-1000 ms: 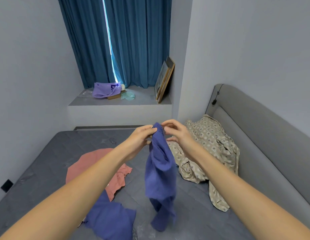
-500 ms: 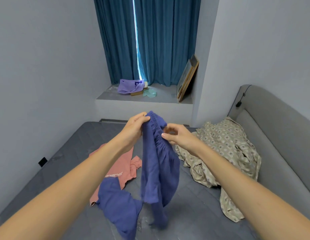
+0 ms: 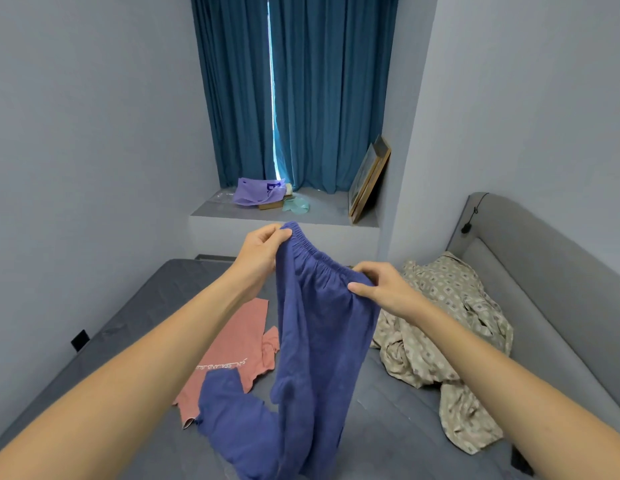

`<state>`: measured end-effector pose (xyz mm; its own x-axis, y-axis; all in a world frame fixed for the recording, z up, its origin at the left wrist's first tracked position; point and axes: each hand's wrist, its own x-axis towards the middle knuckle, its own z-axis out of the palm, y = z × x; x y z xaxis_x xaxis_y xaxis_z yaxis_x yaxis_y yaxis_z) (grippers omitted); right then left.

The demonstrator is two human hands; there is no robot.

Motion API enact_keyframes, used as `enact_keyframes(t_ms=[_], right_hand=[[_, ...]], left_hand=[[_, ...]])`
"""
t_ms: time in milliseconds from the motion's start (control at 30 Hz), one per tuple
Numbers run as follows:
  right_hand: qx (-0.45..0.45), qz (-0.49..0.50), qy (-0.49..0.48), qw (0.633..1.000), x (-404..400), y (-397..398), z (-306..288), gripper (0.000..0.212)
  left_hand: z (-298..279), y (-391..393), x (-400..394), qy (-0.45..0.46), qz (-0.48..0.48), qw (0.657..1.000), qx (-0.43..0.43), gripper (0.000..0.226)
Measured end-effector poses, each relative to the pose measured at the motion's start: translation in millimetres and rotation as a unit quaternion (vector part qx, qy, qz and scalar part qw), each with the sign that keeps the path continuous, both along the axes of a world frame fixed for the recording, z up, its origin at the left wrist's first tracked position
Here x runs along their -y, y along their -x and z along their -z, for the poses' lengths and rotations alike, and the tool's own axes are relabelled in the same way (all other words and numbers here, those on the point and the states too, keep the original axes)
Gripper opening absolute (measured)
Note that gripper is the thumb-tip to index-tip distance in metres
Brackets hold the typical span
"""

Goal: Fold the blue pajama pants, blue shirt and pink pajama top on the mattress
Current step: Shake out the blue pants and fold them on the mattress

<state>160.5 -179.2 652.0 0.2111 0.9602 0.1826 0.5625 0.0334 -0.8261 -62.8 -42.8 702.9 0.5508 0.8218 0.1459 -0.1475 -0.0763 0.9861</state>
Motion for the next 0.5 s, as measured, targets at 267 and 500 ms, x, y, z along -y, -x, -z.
enact_keyframes(t_ms=[267, 500], right_hand=[[0.011, 0.076, -0.065, 0.995, 21.1, 27.5, -43.5, 0.017], [0.053, 0.089, -0.003, 0.995, 52.1, 36.1, -86.1, 0.014]], left_hand=[[-21.1, 72.7, -22.2, -0.124, 0.013, 0.991, -0.047, 0.016], [-51.2, 122.0, -50.1, -0.292, 0.091, 0.931, -0.198, 0.016]])
